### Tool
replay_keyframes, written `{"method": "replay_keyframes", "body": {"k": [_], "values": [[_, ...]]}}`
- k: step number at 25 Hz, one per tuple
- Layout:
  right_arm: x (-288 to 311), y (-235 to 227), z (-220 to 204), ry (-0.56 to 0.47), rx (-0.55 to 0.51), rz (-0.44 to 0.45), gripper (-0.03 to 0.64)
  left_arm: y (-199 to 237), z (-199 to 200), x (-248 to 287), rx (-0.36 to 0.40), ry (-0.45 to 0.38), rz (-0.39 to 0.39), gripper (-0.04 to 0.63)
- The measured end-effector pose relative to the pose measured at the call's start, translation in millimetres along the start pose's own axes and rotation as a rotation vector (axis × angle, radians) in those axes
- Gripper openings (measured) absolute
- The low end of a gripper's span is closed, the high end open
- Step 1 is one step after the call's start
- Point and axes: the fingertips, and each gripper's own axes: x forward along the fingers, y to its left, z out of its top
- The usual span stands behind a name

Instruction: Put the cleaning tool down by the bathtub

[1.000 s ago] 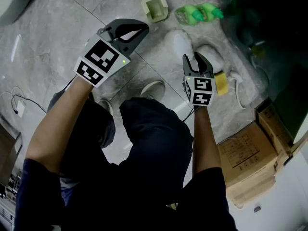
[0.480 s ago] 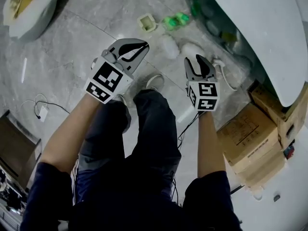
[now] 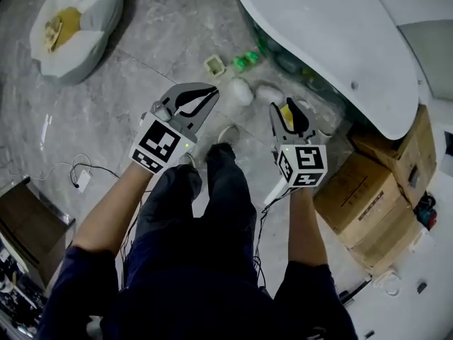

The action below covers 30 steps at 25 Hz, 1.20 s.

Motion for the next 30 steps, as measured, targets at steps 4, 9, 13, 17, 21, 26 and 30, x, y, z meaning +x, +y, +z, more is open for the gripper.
{"method": "replay_keyframes", "body": {"k": [4,9,13,17,21,26,30], "values": [[-51.2,22.2,57.2,-0.068,-0.005,0.007,0.17,-14.7,49.5,-45.0,0.001,-0.053,0.017,0.037],[-110.5,39.0,117.6,-0.152,-0.032,-0.006,0.17,-30.7,103.6,-88.1,0.02,-0.116,0.021,0.037],[-149.2,52.5,156.5,-0.221,-0.019,-0.014,0.17,-35.9,139.7,-119.3,0.047,-0.16,0.03,0.037],[-178.2,64.1,187.6,-0.27,-0.025,-0.007,0.169,-39.6,172.1,-141.9,0.057,-0.205,0.045,0.037],[-198.2,76.7,212.3,-0.307,-0.03,-0.006,0.169,-47.3,196.2,-162.4,0.066,-0.237,0.034,0.037],[-211.9,89.0,236.7,-0.348,-0.03,-0.002,0.164,-50.5,217.1,-179.3,0.073,-0.281,0.027,0.037],[-215.1,96.8,249.8,-0.369,-0.029,0.006,0.154,-47.5,226.7,-187.2,0.079,-0.295,0.027,0.037]]}}
